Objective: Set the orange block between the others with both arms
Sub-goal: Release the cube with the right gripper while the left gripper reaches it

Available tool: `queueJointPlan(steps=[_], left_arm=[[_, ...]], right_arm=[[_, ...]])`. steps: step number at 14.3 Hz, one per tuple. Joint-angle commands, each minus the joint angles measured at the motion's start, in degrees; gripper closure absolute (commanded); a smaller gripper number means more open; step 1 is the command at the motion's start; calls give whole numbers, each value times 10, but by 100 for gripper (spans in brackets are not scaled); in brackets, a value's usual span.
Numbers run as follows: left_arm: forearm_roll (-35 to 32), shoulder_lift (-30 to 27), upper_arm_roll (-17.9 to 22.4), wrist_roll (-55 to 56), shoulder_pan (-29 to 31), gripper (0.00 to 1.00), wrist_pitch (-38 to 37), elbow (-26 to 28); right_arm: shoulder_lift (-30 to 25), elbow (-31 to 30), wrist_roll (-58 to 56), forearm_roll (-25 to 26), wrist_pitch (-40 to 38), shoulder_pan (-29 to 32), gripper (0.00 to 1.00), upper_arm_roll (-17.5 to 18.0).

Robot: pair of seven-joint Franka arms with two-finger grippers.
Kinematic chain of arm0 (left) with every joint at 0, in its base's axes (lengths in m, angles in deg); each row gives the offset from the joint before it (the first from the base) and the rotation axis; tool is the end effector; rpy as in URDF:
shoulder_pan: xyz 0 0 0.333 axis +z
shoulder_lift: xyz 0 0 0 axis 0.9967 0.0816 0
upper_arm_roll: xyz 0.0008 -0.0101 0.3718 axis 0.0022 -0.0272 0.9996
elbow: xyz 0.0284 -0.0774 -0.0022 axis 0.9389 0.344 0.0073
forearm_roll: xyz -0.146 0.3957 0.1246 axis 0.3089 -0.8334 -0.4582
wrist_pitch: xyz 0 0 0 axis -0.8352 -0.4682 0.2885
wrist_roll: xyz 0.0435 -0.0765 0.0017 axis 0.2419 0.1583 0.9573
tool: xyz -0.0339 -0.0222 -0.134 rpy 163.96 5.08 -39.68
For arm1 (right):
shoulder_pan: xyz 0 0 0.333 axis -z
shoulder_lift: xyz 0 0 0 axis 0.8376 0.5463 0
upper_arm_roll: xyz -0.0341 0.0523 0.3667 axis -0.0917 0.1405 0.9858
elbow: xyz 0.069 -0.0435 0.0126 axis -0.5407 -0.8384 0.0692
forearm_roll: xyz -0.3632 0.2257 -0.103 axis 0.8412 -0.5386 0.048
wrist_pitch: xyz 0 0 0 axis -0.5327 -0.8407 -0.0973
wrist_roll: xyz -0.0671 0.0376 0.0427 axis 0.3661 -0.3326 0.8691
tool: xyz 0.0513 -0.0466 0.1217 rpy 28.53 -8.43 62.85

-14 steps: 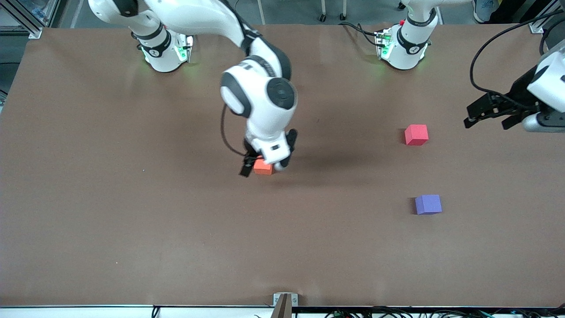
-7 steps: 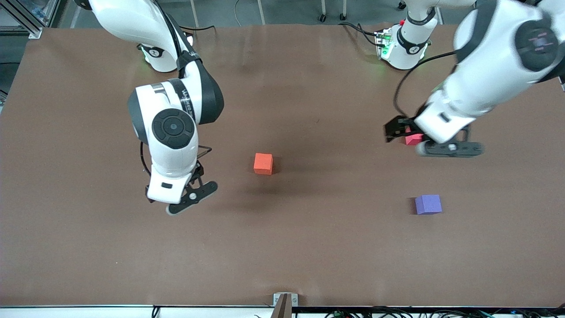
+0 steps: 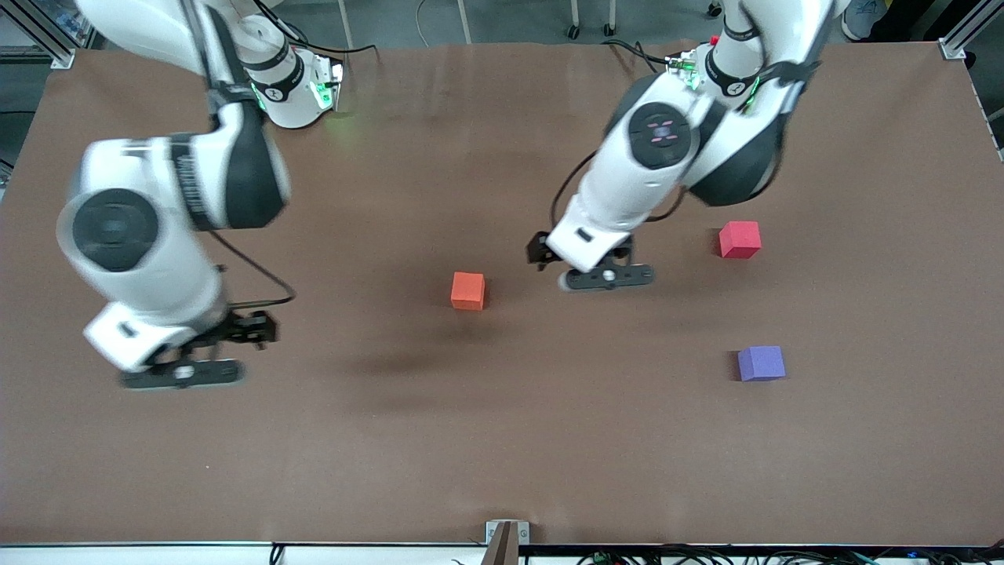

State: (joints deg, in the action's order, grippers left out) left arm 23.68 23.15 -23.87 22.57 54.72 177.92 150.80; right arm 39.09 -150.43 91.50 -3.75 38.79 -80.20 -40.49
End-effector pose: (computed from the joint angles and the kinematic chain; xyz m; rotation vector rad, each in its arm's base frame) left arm 0.6010 -0.4743 0.4307 2.9622 0.2038 0.0013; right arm 0.7678 0.1382 0.5292 2.9089 0.0640 0.0976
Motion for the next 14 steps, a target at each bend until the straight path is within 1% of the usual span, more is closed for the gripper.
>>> queueJointPlan(steps=[1, 2, 4, 5, 6, 7, 8, 9, 11, 12, 13, 14], left_arm=[[-45, 84, 8, 78, -40, 0, 20, -88], [-56, 101, 9, 93, -53, 0, 43, -93], [-74, 124, 11, 112, -75, 0, 92, -94], [-88, 136, 15, 123, -86, 0, 114, -96], [-103, 145, 23, 137, -102, 0, 136, -96], [-115, 154, 34, 151, -119, 0, 155, -95], [-118, 166, 53, 164, -142, 0, 171, -96], [-118, 175, 74, 167, -166, 0, 176, -95], [-118, 196, 114, 173, -212, 0, 180, -96], [-118, 206, 125, 173, -227, 0, 180, -96], [-118, 219, 141, 173, -244, 0, 180, -96], [-118, 227, 156, 174, -257, 0, 181, -96]], right_arm=[[-52, -18, 9, -31, -3, 71, 0, 13], [-62, -20, 9, -47, -4, 101, 0, 16], [-88, -27, 7, -53, -7, 136, 0, 21], [-105, -38, 8, -53, -11, 152, 0, 29], [-127, -54, 8, -53, -12, 186, 0, 59], [-148, -71, 8, -53, -7, 227, 0, 97], [-163, -80, 8, -53, -7, 271, 0, 136], [-173, -84, 6, -53, -11, 300, 0, 160], [-184, -88, -24, -53, -15, 307, 0, 163], [-184, -87, -36, -53, -24, 306, 0, 159], [-186, -87, -49, -55, -28, 298, 0, 145], [-197, -88, -54, -61, -29, 274, 0, 119]])
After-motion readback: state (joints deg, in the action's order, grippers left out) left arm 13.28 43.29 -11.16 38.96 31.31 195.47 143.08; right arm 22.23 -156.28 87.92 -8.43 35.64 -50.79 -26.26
